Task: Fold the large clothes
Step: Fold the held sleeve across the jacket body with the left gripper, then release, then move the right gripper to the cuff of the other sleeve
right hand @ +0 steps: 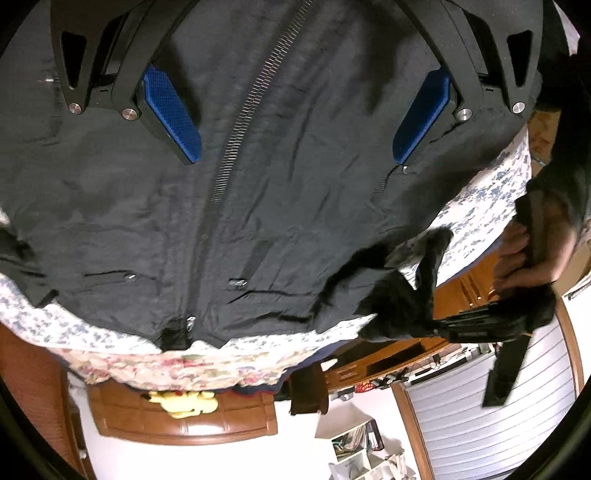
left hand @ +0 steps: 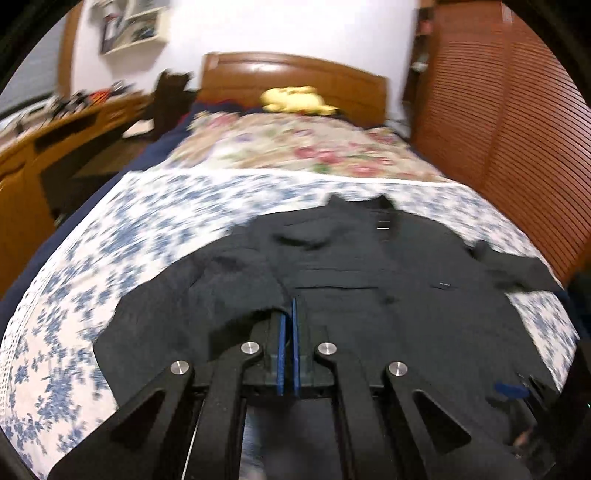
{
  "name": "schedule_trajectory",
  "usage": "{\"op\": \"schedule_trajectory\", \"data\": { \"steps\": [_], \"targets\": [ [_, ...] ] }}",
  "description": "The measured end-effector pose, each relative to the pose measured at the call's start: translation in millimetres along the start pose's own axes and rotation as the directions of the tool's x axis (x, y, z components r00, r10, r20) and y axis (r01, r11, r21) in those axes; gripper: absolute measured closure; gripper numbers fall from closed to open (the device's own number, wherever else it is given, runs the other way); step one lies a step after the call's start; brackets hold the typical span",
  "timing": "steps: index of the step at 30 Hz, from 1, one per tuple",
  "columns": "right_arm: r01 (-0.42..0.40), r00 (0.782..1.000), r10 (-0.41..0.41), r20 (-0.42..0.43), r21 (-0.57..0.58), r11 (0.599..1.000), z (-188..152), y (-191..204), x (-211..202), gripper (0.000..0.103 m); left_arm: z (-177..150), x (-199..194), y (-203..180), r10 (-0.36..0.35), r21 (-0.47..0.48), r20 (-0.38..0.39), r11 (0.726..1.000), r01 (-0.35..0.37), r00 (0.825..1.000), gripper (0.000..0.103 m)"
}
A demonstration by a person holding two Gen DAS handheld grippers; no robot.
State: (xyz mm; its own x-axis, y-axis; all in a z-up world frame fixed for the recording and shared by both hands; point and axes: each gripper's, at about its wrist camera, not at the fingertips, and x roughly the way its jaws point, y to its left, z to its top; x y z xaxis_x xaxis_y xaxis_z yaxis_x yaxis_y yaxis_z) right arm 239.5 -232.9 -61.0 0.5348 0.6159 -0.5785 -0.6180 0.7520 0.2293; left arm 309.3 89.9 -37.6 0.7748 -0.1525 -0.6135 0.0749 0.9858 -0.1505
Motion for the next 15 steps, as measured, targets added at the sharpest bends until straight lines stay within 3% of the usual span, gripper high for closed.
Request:
{"op": "schedule_trajectory", "data": {
  "steps": [3, 15],
  "targets": [
    [0.048, 0.999, -0.048, 0.017, -0.014, 0.999, -1.7, -2.1, -10.1, 0.000, -1.5, -13.5, -30.1, -0.043, 0.044, 0.026, 0.998, 0.042, 0.999, 0.100],
    [0.190, 0.982, -0.191, -0.015, -0.027, 0.981, -16.9, 18.7, -27.6, 0.000, -19.2, -26.4, -59.4, 0.007, 0.141, 0.013, 0.990, -0.009, 1.000, 0.099]
  ]
}}
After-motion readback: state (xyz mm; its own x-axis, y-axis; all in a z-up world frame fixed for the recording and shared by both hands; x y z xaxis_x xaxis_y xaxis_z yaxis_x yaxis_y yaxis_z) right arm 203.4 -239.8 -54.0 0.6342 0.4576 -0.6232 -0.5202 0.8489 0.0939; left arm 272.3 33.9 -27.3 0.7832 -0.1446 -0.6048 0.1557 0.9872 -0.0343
